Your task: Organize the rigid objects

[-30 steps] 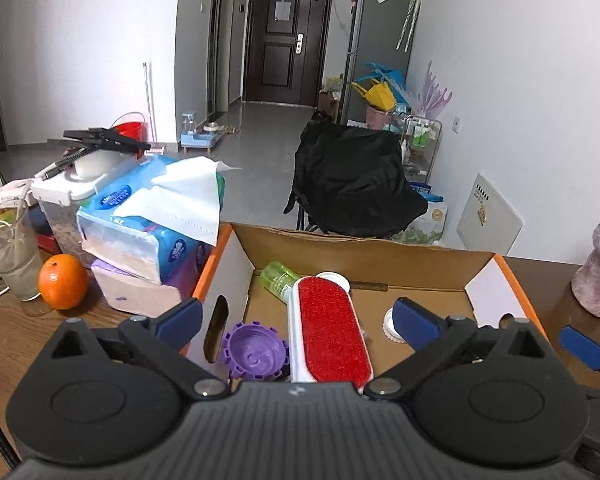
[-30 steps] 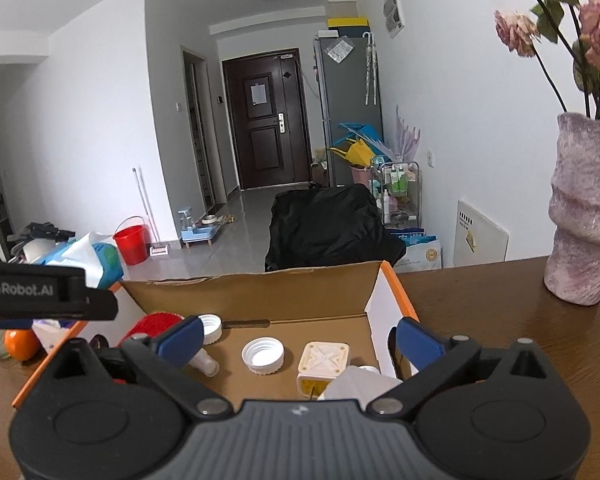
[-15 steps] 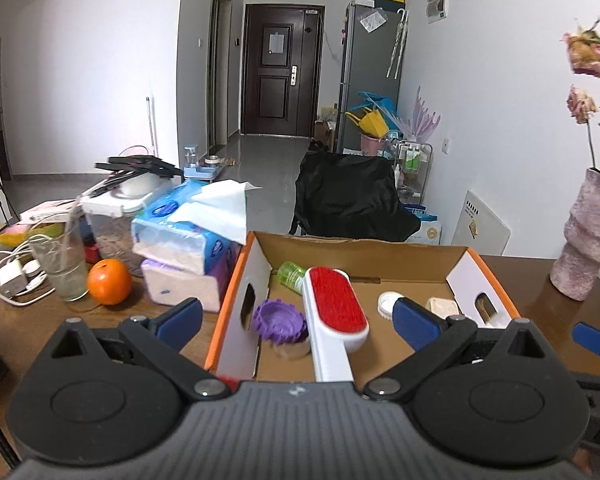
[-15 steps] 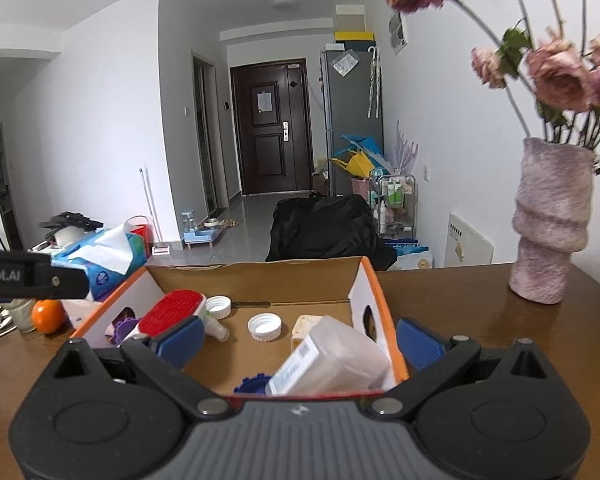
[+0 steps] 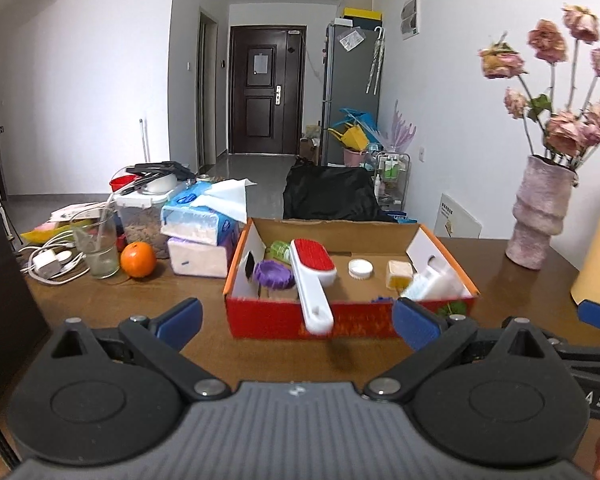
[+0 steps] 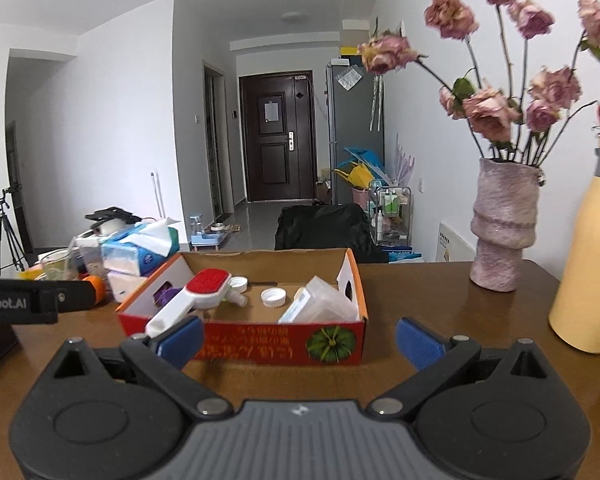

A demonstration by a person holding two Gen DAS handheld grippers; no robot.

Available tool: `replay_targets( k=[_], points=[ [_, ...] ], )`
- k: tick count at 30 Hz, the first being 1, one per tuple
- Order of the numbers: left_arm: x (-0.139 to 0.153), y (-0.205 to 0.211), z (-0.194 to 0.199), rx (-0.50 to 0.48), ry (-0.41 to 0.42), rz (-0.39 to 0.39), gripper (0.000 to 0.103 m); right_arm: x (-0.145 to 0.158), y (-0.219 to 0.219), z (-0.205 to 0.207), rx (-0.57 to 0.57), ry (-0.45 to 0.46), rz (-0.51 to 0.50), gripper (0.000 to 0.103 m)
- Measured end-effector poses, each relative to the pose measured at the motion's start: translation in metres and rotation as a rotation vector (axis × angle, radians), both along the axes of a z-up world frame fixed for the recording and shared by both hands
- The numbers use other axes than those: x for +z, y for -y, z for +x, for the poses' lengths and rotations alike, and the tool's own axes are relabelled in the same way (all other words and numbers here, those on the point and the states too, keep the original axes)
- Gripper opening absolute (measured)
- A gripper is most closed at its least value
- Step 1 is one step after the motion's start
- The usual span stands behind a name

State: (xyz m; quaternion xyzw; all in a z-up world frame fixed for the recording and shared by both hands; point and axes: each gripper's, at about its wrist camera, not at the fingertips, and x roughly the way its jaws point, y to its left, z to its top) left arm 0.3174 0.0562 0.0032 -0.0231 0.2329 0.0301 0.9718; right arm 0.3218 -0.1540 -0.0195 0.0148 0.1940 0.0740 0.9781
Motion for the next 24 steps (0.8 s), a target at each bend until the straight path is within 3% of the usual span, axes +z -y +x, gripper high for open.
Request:
replay_targets(
  k=[17, 24],
  points=[
    [0.01, 0.023, -0.187, 0.006, 0.029, 0.006, 0.103, 0.021, 0.029, -0.191, -0.025, 0.032, -0.04, 0.103],
    [0.011, 0.025, -0.247, 0.022, 0.046, 0.02, 0.103, 0.028, 0.036, -0.243, -0.043, 0.038, -0.048, 0.103]
  ],
)
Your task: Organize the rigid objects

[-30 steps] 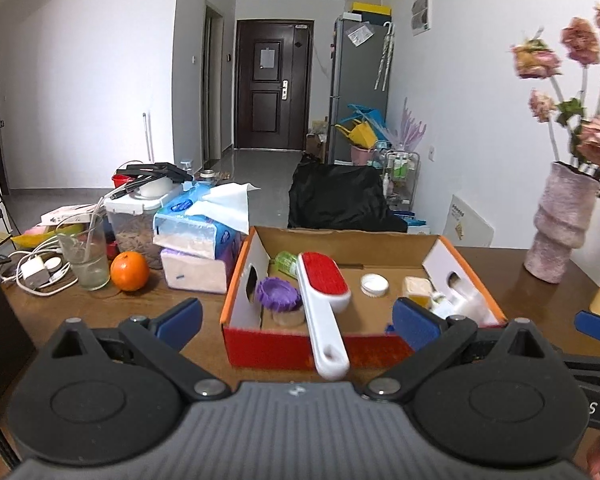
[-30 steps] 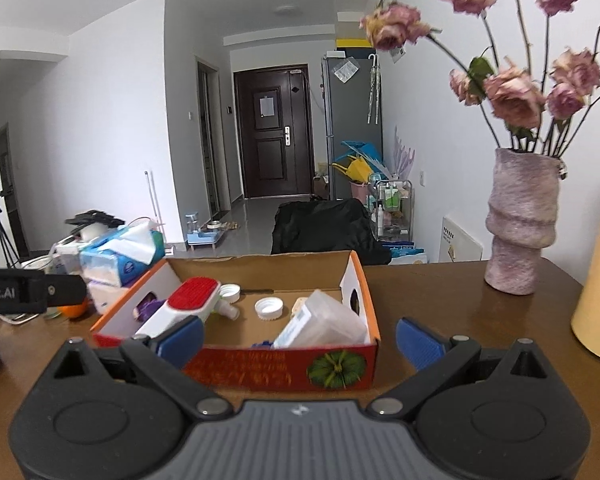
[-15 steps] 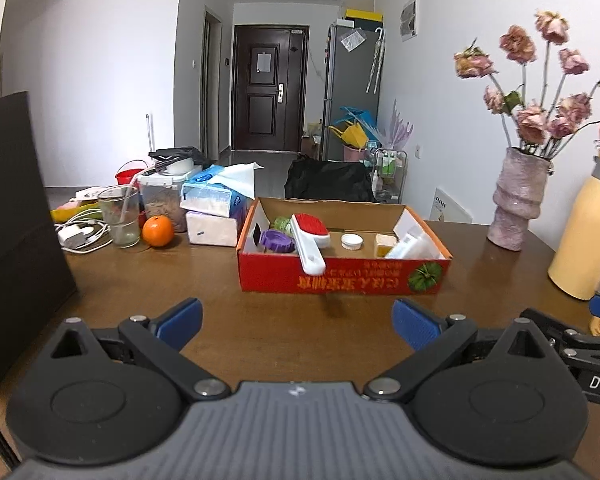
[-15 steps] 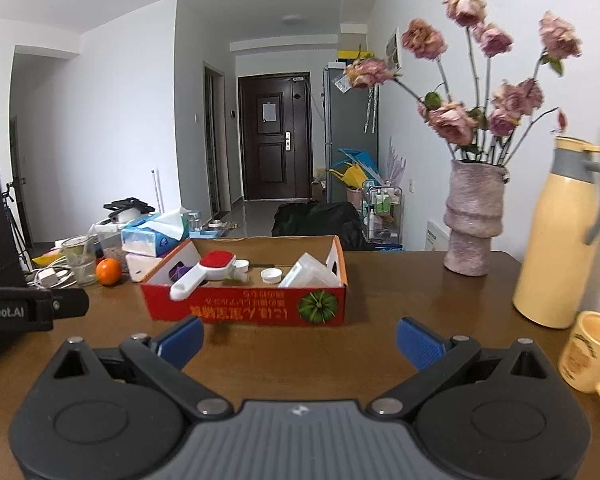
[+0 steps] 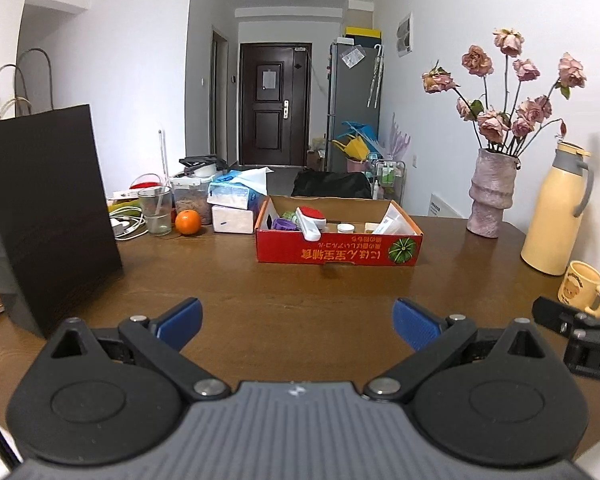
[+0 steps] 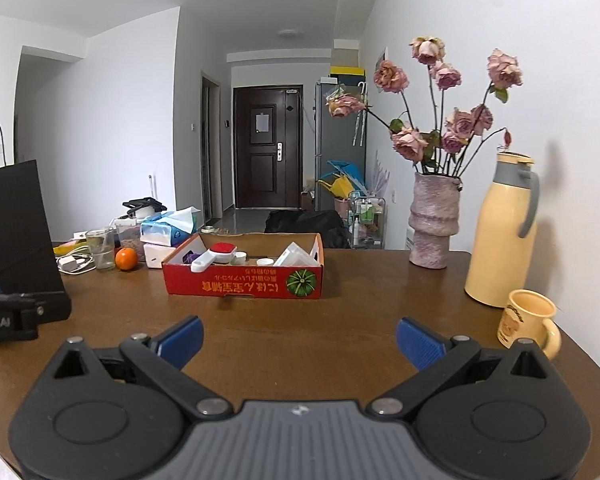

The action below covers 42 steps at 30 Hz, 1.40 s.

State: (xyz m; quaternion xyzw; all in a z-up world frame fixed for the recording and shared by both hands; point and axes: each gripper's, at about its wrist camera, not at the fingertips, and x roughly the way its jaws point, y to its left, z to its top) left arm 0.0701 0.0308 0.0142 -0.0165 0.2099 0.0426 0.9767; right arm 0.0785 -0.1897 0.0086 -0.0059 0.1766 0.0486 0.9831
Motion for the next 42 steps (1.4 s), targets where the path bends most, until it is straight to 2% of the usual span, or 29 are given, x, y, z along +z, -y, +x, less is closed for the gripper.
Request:
replay_targets(
  k=[7, 42],
  points=[
    [-0.002, -0.003, -0.017, -0.005, 0.004, -0.015, 0.103, 0.003, 0.001, -0.019, -0.006, 0.019, -0.01, 0.103],
    [-0.004, -0.005, -0.016, -0.001, -0.003, -0.031, 0.103, -0.004, -0.002, -0.015, -0.005, 0.0, -0.011, 0.103]
  ],
)
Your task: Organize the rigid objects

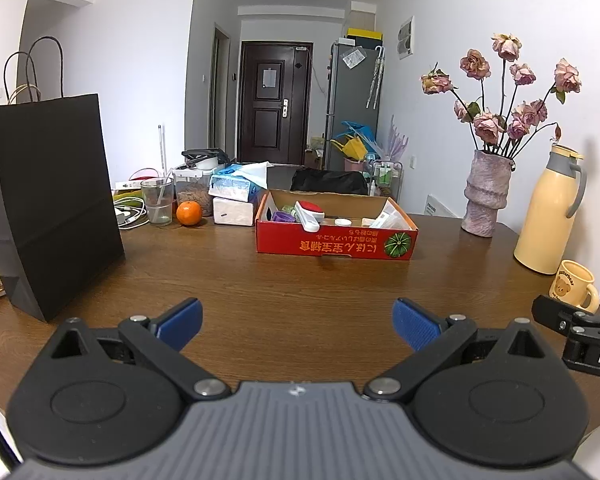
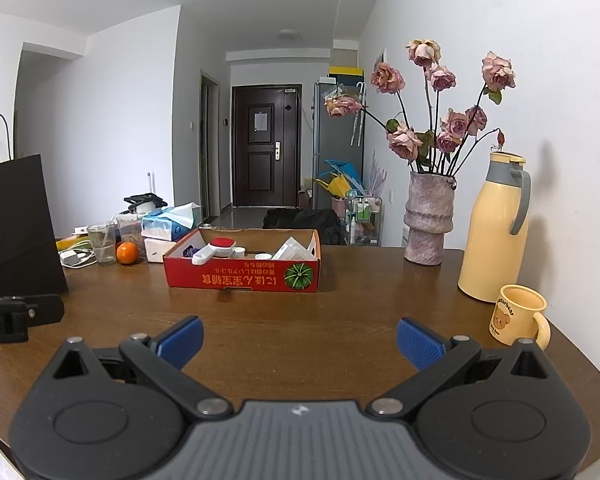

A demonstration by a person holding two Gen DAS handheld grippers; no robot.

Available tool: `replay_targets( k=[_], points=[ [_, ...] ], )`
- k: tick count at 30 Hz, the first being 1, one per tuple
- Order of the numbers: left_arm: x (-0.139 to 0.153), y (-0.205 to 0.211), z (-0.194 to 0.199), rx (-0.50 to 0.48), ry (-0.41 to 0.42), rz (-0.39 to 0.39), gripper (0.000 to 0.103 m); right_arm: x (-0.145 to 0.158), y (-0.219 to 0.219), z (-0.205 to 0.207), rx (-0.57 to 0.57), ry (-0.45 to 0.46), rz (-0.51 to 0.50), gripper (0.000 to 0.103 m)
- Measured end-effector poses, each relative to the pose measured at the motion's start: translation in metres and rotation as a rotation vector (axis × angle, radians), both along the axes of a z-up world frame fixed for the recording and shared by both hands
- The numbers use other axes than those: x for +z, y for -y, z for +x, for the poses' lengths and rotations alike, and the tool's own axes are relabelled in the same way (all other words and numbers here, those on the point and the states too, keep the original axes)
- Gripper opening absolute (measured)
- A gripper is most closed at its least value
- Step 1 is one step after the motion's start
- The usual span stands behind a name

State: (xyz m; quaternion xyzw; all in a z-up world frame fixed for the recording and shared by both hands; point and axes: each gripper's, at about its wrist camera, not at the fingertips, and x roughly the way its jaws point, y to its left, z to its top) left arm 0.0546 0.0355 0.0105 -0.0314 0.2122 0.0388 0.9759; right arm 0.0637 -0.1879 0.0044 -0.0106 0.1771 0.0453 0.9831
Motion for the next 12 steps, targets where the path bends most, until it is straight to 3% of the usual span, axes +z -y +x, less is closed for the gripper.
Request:
replay_targets(
  k=[12],
  points=[
    [-0.0025, -0.0006, 0.0004, -0.005, -0.006, 0.002, 0.103, -0.0018, 0.0, 0.0004, -0.001, -0.006, -0.001, 0.103]
  ],
)
